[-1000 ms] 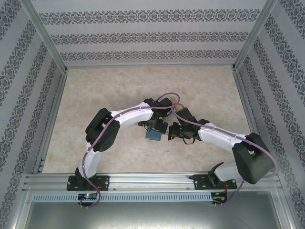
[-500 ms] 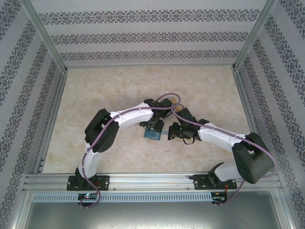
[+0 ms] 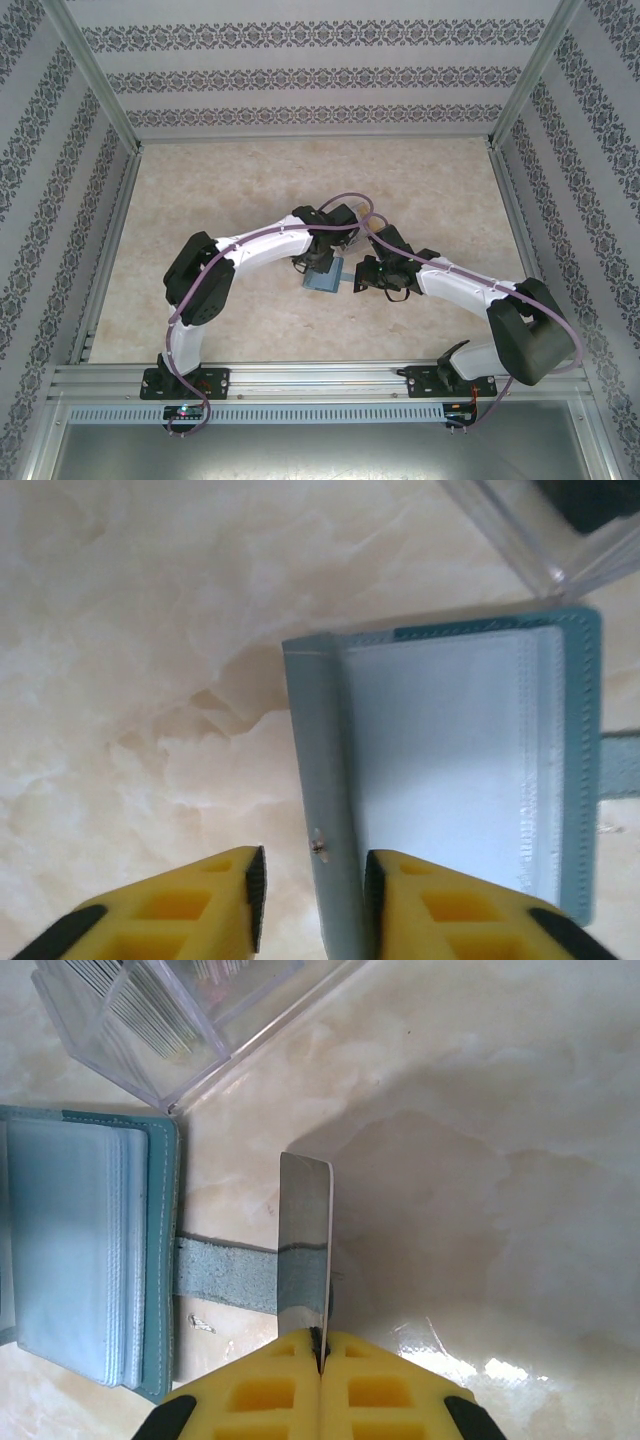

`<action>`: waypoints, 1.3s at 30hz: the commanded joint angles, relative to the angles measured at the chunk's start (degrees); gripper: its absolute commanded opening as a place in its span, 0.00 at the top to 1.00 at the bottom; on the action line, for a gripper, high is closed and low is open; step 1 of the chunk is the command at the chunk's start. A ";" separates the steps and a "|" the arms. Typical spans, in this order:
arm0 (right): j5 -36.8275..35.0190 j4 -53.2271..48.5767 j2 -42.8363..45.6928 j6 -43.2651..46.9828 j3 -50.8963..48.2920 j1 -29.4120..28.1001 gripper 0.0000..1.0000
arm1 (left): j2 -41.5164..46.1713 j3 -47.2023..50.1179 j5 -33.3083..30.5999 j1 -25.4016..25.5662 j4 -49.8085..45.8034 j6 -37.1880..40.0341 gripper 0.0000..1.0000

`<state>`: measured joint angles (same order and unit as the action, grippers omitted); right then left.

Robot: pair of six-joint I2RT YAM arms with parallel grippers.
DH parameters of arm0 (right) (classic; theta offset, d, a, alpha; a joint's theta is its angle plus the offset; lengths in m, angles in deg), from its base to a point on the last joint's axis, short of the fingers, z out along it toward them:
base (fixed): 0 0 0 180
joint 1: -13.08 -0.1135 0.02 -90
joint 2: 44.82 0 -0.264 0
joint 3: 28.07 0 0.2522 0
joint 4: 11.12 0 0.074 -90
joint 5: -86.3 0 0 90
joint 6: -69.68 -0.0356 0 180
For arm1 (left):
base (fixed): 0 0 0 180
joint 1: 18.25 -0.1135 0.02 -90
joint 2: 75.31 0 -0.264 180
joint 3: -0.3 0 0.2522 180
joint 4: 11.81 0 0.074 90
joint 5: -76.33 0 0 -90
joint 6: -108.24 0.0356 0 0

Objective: Put the credit cards into the card holder

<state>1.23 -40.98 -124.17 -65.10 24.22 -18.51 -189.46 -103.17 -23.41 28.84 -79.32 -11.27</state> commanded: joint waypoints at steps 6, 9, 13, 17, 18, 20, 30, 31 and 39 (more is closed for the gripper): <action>-3.55 -5.17 0.56 1.04 -1.04 1.00 1.00 | 4.99 4.88 2.84 -2.53 2.20 -0.68 0.93; -2.27 -5.51 2.01 1.44 -0.19 1.23 1.00 | 9.28 10.46 10.22 -4.85 8.86 -3.09 1.00; -1.51 -5.41 7.10 0.93 0.73 1.36 1.00 | 15.85 19.69 19.35 -7.45 19.52 -9.28 1.00; -0.65 -6.52 10.52 1.97 2.78 1.21 1.00 | 20.01 26.99 22.81 -7.98 28.55 -15.73 1.00; 0.56 -5.85 11.07 1.93 2.96 1.14 1.00 | 20.55 28.47 23.52 -7.98 30.68 -17.15 1.00; 2.43 -4.19 12.12 1.39 3.00 0.71 1.00 | 21.17 31.08 24.75 -7.99 34.11 -19.79 1.00; 6.52 -0.69 7.92 2.19 4.42 -1.79 1.00 | 21.94 37.36 27.77 -8.02 43.99 -25.25 1.00; 6.59 -0.74 7.22 2.34 4.54 -1.97 1.00 | 21.93 37.34 27.91 -7.98 43.89 -25.19 1.00; 3.75 -0.82 6.38 2.71 4.03 -1.60 1.00 | 21.90 37.31 27.71 -7.98 43.53 -25.06 1.00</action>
<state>6.17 -41.98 -117.03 -63.59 27.85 -19.80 -168.57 -66.13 3.94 20.84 -37.38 -35.27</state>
